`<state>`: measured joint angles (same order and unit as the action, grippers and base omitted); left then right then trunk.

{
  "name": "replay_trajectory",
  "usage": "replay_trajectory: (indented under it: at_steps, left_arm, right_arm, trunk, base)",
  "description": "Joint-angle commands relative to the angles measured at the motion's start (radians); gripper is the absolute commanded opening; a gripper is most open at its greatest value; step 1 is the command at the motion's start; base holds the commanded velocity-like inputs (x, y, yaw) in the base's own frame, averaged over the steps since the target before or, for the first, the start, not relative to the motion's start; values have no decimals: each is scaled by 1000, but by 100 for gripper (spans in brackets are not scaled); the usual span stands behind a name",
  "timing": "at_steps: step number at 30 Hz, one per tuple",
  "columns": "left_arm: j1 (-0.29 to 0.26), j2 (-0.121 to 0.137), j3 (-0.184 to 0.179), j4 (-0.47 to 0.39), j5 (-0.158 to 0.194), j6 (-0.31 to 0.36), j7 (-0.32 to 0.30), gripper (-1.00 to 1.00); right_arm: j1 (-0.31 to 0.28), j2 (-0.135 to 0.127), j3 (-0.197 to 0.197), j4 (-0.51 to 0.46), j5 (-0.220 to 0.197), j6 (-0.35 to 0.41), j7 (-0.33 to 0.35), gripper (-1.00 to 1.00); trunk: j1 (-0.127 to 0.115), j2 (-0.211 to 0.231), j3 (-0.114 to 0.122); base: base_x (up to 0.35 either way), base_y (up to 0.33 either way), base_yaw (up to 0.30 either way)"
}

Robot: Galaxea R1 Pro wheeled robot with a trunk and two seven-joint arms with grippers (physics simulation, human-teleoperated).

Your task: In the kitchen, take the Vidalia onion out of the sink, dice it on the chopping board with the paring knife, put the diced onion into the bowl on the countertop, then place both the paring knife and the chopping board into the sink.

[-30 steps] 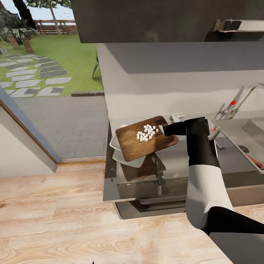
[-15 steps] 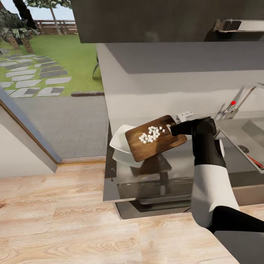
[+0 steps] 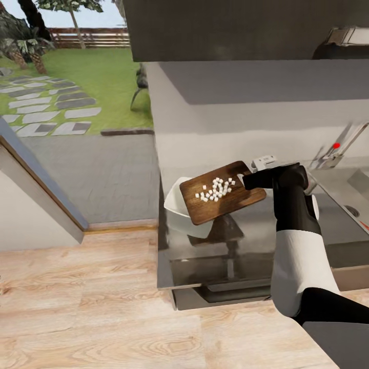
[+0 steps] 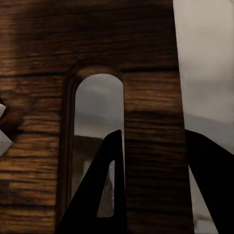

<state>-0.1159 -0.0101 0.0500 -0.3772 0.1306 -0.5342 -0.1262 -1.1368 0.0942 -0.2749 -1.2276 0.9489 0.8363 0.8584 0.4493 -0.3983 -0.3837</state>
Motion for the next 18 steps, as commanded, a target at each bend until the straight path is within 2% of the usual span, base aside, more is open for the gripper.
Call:
replay_trajectory:
  at_steps: [1,5,7,12,18]
  left_arm:
    - [-1,-1,5,1,8,-1,-10,100]
    - [-1,-1,5,1,8,-1,-10,100]
    - [-1,-1,4,1,7,-1,-10,100]
    - [-1,-1,4,1,7,-1,-10,100]
    - [-1,-1,4,1,7,-1,-10,100]
  right_arm:
    - [-1,-1,-3,-2,7,3,10,-100]
    - [-1,-3,-3,-4,7,3,10,-100]
    - [-1,-16,-3,-4,7,3,9,-100]
    - [-1,-23,-3,-4,8,4,4,-100]
    - [-1,-25,-3,-6,7,4,-58,-100]
  trunk:
    - [1,-2,-2]
    - [1,-2,-2]
    - [1,-2,-2]
    - [1,-2,-2]
    - [1,-2,-2]
  base:
    - [118,260,0]
    - [67,155,0]
    - [10,24,0]
    - [1,3,0]
    - [73,73,0]
